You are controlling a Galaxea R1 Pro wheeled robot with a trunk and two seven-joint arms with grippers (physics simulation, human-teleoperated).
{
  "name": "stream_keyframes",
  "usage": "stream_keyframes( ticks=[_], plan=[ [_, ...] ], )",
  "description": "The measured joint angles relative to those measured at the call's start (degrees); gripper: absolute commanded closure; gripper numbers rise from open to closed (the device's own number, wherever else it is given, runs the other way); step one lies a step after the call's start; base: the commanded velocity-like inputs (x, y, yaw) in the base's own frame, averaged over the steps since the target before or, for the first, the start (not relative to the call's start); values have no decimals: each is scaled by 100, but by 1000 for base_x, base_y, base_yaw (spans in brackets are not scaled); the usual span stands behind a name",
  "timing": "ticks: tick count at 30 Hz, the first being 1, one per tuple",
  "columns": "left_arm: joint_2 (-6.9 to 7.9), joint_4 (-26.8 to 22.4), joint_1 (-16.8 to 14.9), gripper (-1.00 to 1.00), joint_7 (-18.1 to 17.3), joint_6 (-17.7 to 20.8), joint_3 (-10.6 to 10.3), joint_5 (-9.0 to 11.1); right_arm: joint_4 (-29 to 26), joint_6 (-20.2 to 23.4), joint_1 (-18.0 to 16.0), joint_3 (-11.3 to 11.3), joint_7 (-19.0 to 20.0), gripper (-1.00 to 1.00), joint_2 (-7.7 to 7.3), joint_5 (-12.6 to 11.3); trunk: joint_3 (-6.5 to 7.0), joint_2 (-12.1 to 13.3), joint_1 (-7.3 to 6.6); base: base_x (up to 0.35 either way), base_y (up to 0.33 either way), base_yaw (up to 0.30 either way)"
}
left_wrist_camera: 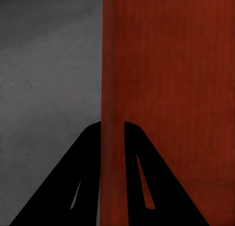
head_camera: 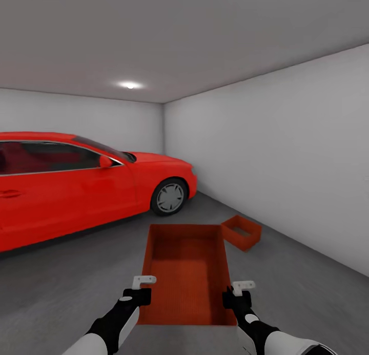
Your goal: Move the two storage containers from the living room to the garage. In the garage, place one container on the floor and stack the other container on top of it (either order is fine).
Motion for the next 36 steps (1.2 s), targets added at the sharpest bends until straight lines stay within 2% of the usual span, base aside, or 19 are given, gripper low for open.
stream_keyframes(
  ticks=[24,36],
  plan=[
    [0,-1,0,100,1,0,-2,-1,3,-5,0,13,3,100,1,-19,0,0,0,321,164,-4],
    [-1,2,-2,100,-2,-2,0,-3,2,-7,1,13,1,100,0,-20,9,0,0,321,164,-229]
  ],
)
